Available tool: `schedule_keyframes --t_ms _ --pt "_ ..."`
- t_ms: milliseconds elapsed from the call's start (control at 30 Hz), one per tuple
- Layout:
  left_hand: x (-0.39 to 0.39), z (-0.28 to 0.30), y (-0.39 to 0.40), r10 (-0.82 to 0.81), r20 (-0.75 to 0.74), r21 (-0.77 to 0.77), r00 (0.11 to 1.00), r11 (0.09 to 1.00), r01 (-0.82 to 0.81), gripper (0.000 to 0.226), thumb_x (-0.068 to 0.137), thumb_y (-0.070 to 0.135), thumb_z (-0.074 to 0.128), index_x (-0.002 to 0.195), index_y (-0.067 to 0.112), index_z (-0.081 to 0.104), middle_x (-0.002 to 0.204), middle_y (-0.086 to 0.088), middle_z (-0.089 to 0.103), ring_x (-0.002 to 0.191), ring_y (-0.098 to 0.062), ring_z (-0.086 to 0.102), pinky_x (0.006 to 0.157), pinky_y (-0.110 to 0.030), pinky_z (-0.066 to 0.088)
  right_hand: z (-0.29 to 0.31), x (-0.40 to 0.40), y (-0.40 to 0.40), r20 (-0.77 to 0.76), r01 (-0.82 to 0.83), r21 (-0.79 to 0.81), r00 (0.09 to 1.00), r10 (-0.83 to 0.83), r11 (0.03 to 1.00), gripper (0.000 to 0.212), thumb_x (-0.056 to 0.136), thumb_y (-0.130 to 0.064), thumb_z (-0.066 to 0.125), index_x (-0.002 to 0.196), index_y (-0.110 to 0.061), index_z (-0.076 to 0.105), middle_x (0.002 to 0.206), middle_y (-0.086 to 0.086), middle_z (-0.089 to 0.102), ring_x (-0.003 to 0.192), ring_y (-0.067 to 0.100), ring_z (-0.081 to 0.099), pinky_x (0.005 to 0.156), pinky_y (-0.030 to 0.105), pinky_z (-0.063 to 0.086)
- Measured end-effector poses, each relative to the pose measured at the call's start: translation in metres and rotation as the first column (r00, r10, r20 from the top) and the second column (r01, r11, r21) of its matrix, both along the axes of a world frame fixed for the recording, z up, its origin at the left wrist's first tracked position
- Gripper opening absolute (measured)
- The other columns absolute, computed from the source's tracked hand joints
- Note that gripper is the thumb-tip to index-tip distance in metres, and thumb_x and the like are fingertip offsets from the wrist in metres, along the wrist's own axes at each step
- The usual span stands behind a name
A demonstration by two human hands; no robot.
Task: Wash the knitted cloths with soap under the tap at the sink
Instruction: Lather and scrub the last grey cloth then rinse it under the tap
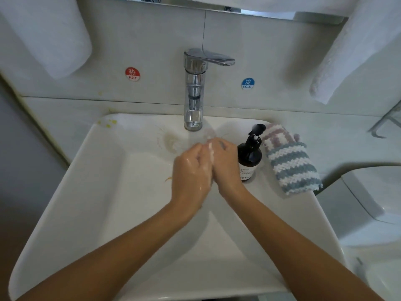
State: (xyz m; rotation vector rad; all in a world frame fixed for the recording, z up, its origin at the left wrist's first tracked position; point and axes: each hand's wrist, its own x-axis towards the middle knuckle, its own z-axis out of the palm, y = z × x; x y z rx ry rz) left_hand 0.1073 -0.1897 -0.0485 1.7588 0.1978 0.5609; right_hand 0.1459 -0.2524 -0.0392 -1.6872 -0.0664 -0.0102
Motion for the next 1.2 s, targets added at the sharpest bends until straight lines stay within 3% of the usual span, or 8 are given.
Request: schedule_keyframes --t_ms 167,333,467,600,700,767,900,1200 --pt "0.022 0.004 0.010 0.106 -0.037 -0.127 0.994 0.986 -0.110 0.044 0.101 0.021 0.044 0.058 0.013 0.042 0.052 0.000 0.044 0.050 -0.014 0.042 0.053 -0.031 0.036 -0.004 -0.014 0.004 -0.014 -0.051 0.011 0.999 0.052 0.999 0.039 0.092 -0.007 0.047 0.056 -0.018 0.034 0.046 -0.009 0.031 0.044 0.007 0.029 0.043 0.021 0.026" --pt "0.007 0.000 -0.007 0.053 -0.024 -0.063 0.998 0.997 -0.055 0.039 0.100 0.026 0.044 0.066 0.009 0.053 0.060 -0.005 0.056 0.057 -0.018 0.053 0.057 -0.032 0.044 -0.009 -0.005 0.000 0.011 -0.044 -0.009 0.999 0.044 0.999 0.033 0.094 -0.012 0.047 0.062 -0.021 0.046 0.060 -0.006 0.049 0.059 0.013 0.047 0.057 0.035 0.045" --pt "0.023 -0.002 0.014 0.099 -0.037 -0.088 0.994 0.991 -0.102 0.043 0.102 0.022 0.043 0.061 0.012 0.042 0.056 -0.003 0.044 0.054 -0.016 0.042 0.056 -0.035 0.036 -0.005 -0.022 0.003 -0.012 -0.064 0.023 0.998 0.065 0.998 0.041 0.096 -0.013 0.047 0.057 -0.021 0.036 0.048 -0.012 0.036 0.050 0.007 0.036 0.050 0.027 0.033" --pt "0.003 0.000 -0.007 0.038 0.008 -0.036 0.999 0.999 -0.038 0.039 0.101 0.021 0.045 0.063 0.015 0.047 0.055 0.004 0.048 0.052 -0.007 0.047 0.053 -0.025 0.040 -0.002 -0.009 0.005 -0.054 -0.004 0.085 0.999 0.008 0.996 0.028 0.096 -0.021 0.046 0.068 -0.020 0.051 0.069 0.000 0.056 0.070 0.020 0.055 0.069 0.041 0.050" --pt "0.020 0.001 0.012 0.051 -0.002 -0.040 0.999 0.998 -0.051 0.042 0.101 0.022 0.046 0.059 0.017 0.041 0.053 0.004 0.042 0.051 -0.009 0.041 0.054 -0.028 0.036 -0.002 -0.020 0.004 -0.065 -0.044 0.096 0.997 0.050 0.994 0.035 0.094 -0.019 0.047 0.060 -0.020 0.041 0.052 -0.008 0.044 0.053 0.010 0.044 0.054 0.028 0.042" --pt "0.026 0.002 0.027 0.012 -0.025 -0.003 1.000 1.000 -0.012 0.041 0.100 0.022 0.047 0.060 0.014 0.041 0.055 0.001 0.042 0.055 -0.014 0.040 0.057 -0.032 0.035 0.000 -0.024 0.002 -0.062 -0.111 0.060 0.991 0.115 0.992 0.039 0.097 -0.015 0.047 0.059 -0.020 0.040 0.049 -0.010 0.040 0.046 0.006 0.039 0.047 0.019 0.037" --pt "0.025 0.013 0.047 0.003 -0.051 0.092 0.999 0.996 0.001 0.031 0.088 0.012 0.055 0.063 -0.005 0.046 0.058 -0.006 0.041 0.056 -0.011 0.037 0.058 -0.029 0.032 0.004 -0.009 -0.005 0.052 -0.074 0.009 0.996 0.073 0.997 0.029 0.095 -0.025 0.055 0.068 -0.019 0.047 0.068 0.003 0.049 0.065 0.015 0.048 0.063 0.030 0.042" --pt "0.020 0.038 0.069 -0.315 -0.495 0.089 0.810 0.909 0.408 0.015 0.072 0.024 0.065 0.086 0.020 0.063 0.078 0.001 0.060 0.072 -0.014 0.054 0.058 -0.024 0.039 0.011 0.006 -0.031 0.092 -0.216 -0.275 0.964 0.249 0.937 0.020 0.088 -0.018 0.068 0.096 -0.026 0.053 0.085 -0.007 0.053 0.068 0.003 0.051 0.059 0.017 0.043"
